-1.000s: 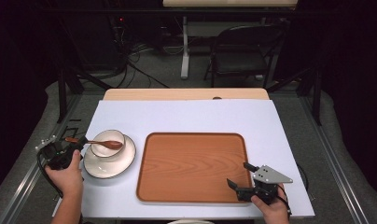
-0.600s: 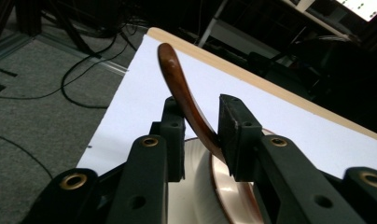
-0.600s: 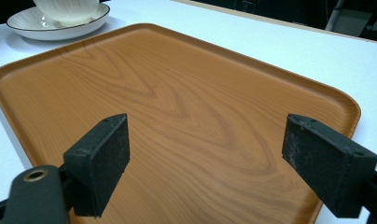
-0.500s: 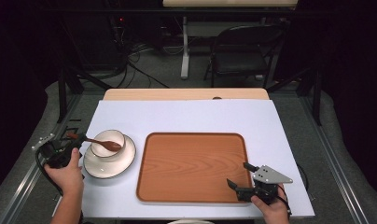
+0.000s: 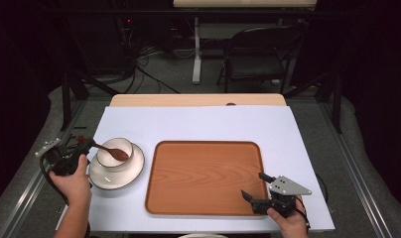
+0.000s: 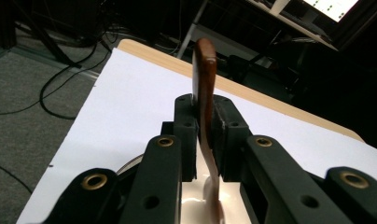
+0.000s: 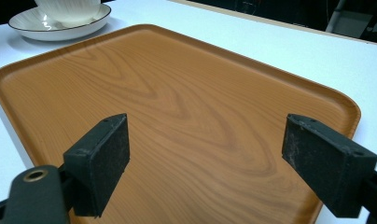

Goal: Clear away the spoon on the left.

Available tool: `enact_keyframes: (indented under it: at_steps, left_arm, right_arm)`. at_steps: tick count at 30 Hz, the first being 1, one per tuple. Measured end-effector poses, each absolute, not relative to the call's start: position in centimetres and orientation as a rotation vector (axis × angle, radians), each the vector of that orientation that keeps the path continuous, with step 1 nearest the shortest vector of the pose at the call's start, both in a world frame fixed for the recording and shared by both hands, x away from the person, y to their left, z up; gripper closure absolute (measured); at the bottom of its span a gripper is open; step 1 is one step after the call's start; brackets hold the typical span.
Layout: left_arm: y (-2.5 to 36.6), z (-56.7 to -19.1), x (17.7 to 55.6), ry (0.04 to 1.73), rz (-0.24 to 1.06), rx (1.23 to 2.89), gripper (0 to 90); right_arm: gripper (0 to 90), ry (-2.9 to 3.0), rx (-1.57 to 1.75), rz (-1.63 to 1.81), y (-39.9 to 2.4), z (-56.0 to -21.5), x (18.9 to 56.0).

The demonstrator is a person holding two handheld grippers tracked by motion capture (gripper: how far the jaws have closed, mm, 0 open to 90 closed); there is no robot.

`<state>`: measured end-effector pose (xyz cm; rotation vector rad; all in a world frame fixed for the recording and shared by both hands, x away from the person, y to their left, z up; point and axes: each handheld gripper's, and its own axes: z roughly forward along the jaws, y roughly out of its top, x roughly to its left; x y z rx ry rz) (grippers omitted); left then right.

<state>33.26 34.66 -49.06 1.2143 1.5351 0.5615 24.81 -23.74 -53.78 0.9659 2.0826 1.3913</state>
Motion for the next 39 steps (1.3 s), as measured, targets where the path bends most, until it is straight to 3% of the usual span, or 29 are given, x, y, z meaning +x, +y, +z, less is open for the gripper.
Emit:
enact_keyframes:
  at_steps: [12, 39]
  left_arm:
    - [33.0, -47.8, 33.4, 1.47, 0.591, 1.291, 84.0]
    - [28.0, -43.2, 33.2, 1.303, 0.835, 1.624, 84.1]
  right_arm:
    - [14.8, 2.081, 0.963, 1.391, -23.7, -53.8, 24.8]
    - [14.8, 2.082, 0.964, 1.394, -23.7, -53.8, 24.8]
